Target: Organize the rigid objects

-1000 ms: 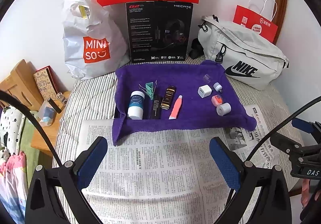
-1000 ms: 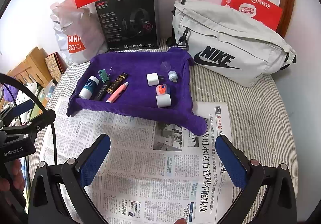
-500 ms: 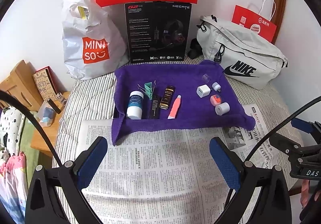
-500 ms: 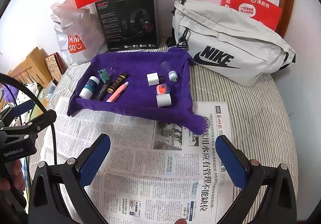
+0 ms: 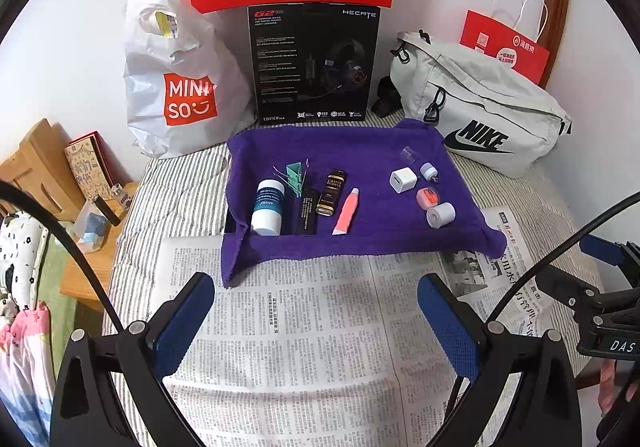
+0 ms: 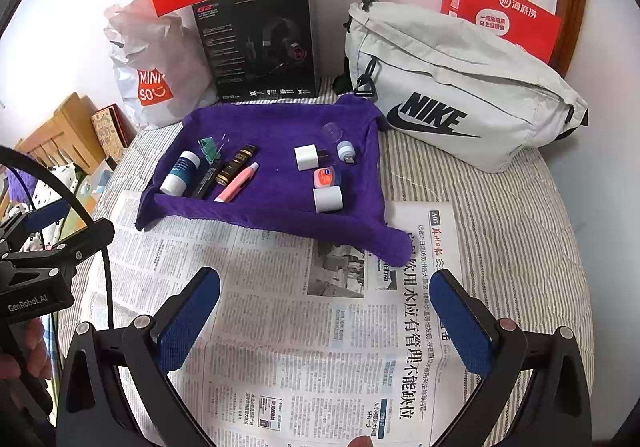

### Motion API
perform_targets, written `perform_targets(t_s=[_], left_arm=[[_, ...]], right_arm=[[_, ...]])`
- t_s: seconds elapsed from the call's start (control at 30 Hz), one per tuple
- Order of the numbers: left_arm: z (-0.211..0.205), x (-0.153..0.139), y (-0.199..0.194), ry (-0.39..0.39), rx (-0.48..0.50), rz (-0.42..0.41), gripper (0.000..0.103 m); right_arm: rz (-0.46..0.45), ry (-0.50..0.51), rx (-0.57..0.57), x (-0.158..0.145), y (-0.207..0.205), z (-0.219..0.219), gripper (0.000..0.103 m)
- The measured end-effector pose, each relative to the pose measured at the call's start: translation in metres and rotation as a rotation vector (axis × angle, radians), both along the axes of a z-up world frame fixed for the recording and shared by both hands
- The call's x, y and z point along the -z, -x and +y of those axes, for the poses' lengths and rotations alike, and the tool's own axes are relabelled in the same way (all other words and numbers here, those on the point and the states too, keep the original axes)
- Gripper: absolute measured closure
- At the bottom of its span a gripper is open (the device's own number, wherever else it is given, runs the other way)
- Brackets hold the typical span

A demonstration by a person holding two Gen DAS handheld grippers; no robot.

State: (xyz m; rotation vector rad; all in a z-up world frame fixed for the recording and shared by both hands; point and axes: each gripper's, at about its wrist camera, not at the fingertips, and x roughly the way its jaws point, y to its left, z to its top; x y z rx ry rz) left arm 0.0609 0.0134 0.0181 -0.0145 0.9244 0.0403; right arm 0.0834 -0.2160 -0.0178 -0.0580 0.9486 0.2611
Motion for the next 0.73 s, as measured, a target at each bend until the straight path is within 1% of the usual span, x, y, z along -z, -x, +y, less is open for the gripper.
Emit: perform_targets(t_s=[0.73], left_arm=[[-0.0002, 0.0029, 0.007, 0.007, -0.002, 0.0, 0.0]], right_arm=[[-0.005, 0.001, 0.001, -0.0006, 0.0068, -0.0027, 0.0]])
